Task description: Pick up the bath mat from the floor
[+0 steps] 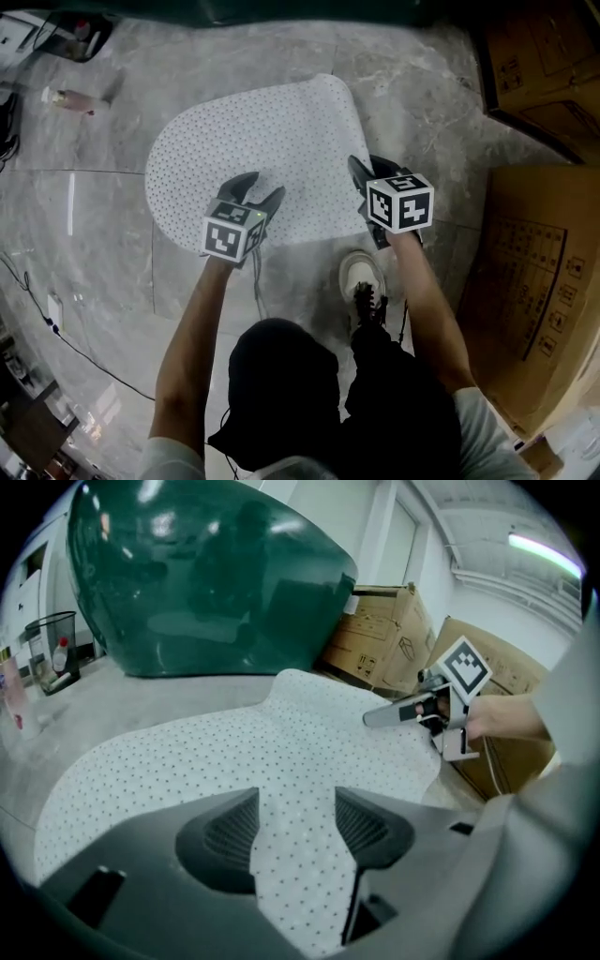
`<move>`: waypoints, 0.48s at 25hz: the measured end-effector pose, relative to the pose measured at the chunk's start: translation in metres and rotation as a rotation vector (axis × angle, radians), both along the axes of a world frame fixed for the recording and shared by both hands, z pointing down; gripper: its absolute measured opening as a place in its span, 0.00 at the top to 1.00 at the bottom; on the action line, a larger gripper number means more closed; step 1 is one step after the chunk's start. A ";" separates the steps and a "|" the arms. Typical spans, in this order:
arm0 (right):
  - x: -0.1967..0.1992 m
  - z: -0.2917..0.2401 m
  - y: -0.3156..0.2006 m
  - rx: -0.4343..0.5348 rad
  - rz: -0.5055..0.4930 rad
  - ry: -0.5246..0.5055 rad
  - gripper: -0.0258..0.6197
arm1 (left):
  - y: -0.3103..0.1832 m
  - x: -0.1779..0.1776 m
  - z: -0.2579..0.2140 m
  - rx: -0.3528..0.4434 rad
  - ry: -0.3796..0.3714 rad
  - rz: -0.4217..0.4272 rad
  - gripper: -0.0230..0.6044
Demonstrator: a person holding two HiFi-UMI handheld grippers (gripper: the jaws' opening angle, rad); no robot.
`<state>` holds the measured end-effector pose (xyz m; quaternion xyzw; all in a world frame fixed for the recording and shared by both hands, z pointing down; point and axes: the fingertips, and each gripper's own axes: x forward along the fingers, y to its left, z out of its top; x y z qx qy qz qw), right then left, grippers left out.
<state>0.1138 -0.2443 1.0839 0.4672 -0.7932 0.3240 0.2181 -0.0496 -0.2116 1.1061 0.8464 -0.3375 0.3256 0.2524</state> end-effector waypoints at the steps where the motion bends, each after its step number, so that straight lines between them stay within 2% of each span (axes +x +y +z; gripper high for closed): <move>1: -0.001 -0.005 -0.003 0.002 -0.009 0.001 0.91 | -0.004 -0.002 -0.003 -0.001 0.000 -0.004 0.56; 6: -0.007 -0.036 -0.014 -0.030 -0.052 -0.040 0.91 | -0.023 -0.010 -0.038 -0.017 0.012 -0.047 0.56; 12: -0.016 -0.122 -0.025 -0.083 -0.082 -0.129 0.91 | -0.032 -0.022 -0.122 -0.067 0.021 -0.140 0.56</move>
